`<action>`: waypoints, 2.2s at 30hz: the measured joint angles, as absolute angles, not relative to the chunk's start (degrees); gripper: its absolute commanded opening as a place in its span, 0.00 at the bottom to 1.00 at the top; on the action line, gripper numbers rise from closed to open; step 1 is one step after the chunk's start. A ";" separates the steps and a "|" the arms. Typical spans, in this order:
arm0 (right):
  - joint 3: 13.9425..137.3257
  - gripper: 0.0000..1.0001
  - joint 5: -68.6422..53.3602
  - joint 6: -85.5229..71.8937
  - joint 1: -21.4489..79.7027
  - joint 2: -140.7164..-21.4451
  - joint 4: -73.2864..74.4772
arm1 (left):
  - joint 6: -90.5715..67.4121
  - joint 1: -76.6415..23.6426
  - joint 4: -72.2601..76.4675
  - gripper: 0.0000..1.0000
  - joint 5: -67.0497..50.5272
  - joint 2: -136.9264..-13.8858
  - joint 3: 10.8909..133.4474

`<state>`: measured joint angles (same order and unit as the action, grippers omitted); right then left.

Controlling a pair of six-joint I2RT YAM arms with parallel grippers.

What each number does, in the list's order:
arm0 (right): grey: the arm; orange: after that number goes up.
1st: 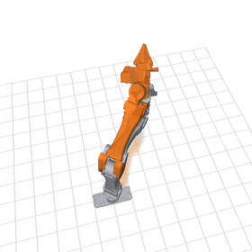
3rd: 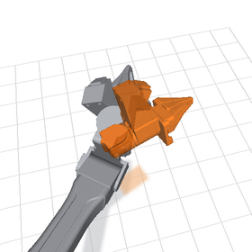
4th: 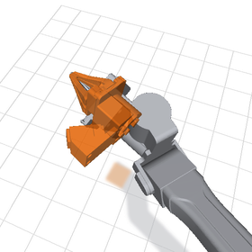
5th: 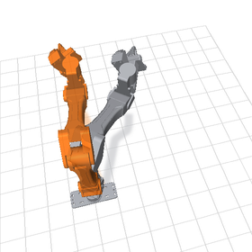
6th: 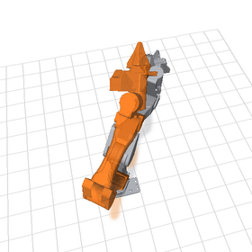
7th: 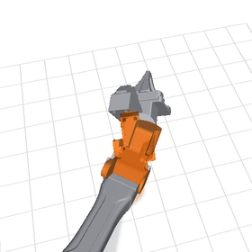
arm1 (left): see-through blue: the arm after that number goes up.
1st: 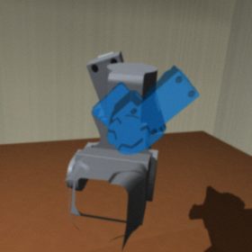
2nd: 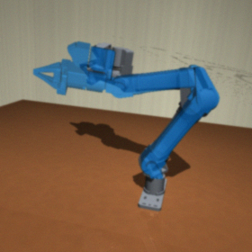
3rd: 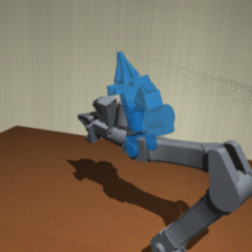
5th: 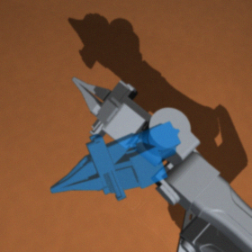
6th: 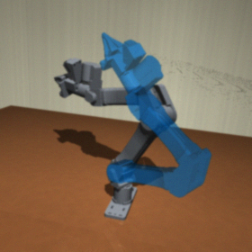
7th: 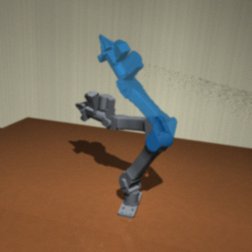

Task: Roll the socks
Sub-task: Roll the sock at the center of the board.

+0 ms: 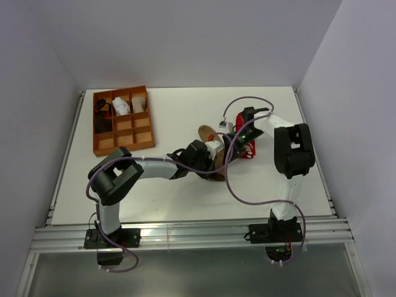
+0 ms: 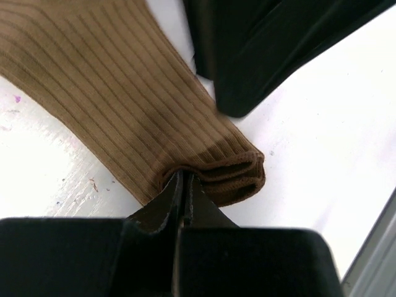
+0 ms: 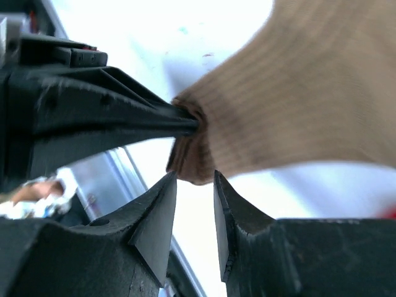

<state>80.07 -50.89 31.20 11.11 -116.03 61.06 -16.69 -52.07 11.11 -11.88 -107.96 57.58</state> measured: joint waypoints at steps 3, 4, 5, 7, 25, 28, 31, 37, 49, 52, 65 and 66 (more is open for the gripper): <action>76.51 0.36 -49.63 30.22 9.04 -111.72 56.95 | -18.85 -51.31 9.45 0.00 -12.91 -108.49 58.78; 75.13 0.36 -49.01 30.20 8.51 -110.43 55.44 | -19.66 -50.98 8.64 0.00 -13.37 -108.60 59.18; 73.17 0.37 -48.12 30.06 7.97 -108.64 53.67 | -20.73 -50.68 7.68 0.00 -13.58 -108.62 59.55; 69.14 0.37 -45.80 30.06 7.07 -104.92 50.35 | -22.24 -50.17 5.87 0.00 -13.76 -108.62 60.18; 37.67 0.46 -34.04 41.69 18.79 -63.20 24.47 | -34.28 -46.96 -11.84 0.00 -20.67 -113.97 71.26; 33.08 0.46 -30.37 43.03 26.98 -59.94 21.21 | -35.51 -46.65 -13.98 0.00 -22.50 -115.31 73.14; 29.52 0.45 -26.13 44.53 33.56 -58.50 18.50 | -36.16 -46.15 -16.25 0.00 -24.47 -116.73 75.13; 26.44 0.43 -20.16 47.48 39.70 -59.07 15.99 | -36.18 -45.08 -20.67 0.00 -27.75 -119.24 78.85; 25.50 0.45 -15.68 50.46 42.68 -64.40 11.64 | -34.85 -44.75 -24.14 0.00 -30.20 -120.77 81.12; 26.17 0.45 -15.55 50.72 43.27 -66.89 11.40 | -34.39 -44.75 -24.86 0.00 -30.35 -120.99 81.62; 27.55 0.45 -12.49 51.92 44.12 -71.79 7.46 | -31.97 -44.75 -27.53 0.00 -30.65 -122.08 83.77; 27.59 0.45 -12.23 52.05 44.14 -71.83 7.18 | -31.88 -44.75 -27.64 0.00 -30.70 -122.13 83.88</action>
